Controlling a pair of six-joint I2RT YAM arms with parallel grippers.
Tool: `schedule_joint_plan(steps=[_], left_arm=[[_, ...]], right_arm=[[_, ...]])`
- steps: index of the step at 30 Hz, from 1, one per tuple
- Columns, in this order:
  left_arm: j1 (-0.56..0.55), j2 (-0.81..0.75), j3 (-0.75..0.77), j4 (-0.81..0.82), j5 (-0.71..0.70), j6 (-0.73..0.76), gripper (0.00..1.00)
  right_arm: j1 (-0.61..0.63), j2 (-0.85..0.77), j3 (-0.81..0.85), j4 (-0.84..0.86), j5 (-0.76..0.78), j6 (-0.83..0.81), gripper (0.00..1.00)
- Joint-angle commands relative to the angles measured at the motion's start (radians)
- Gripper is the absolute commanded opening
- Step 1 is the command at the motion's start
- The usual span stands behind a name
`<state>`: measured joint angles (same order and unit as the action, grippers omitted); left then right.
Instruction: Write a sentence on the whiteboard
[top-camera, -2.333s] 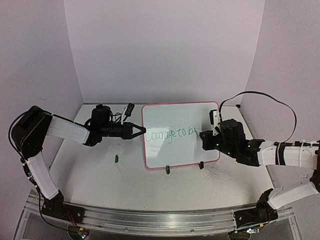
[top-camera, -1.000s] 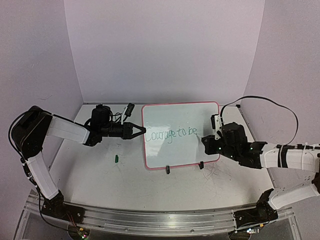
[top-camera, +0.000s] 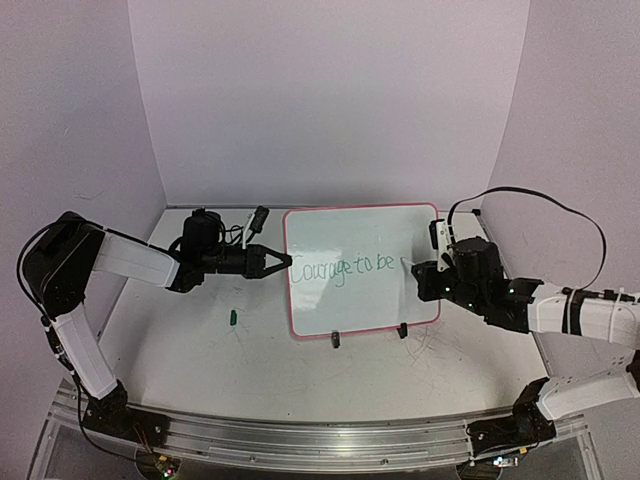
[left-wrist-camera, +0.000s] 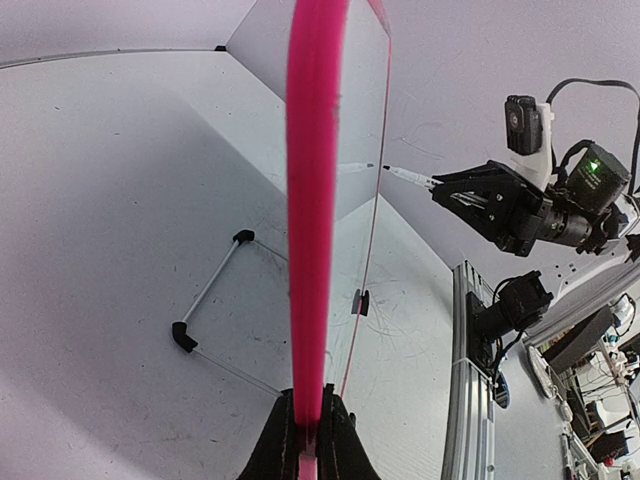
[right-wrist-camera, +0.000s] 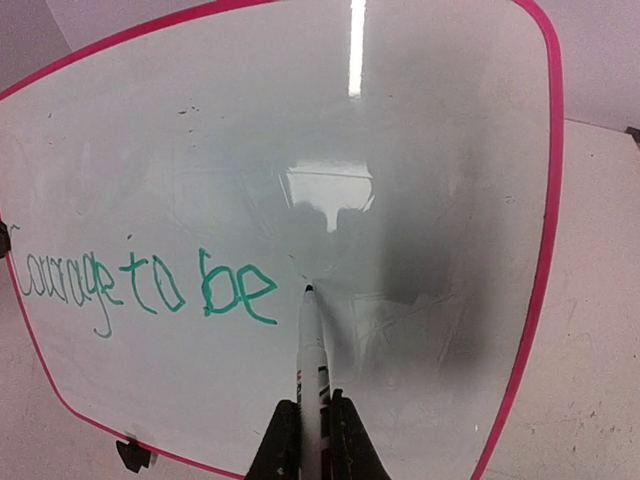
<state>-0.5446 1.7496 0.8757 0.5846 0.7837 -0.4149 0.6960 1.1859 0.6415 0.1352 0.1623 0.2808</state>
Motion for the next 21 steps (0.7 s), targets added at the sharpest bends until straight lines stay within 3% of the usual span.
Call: schedule_joint_plan(steps=[1,21], left_arm=[[-0.008,0.004,0.017,-0.011,-0.038,0.019,0.0],[-0.008,0.007,0.021,-0.012,-0.034,0.022,0.0]], right_arm=[[-0.004,0.008,0.041,0.057,-0.002,-0.013,0.0],[-0.004,0.025,0.04,0.031,0.018,0.013,0.0]])
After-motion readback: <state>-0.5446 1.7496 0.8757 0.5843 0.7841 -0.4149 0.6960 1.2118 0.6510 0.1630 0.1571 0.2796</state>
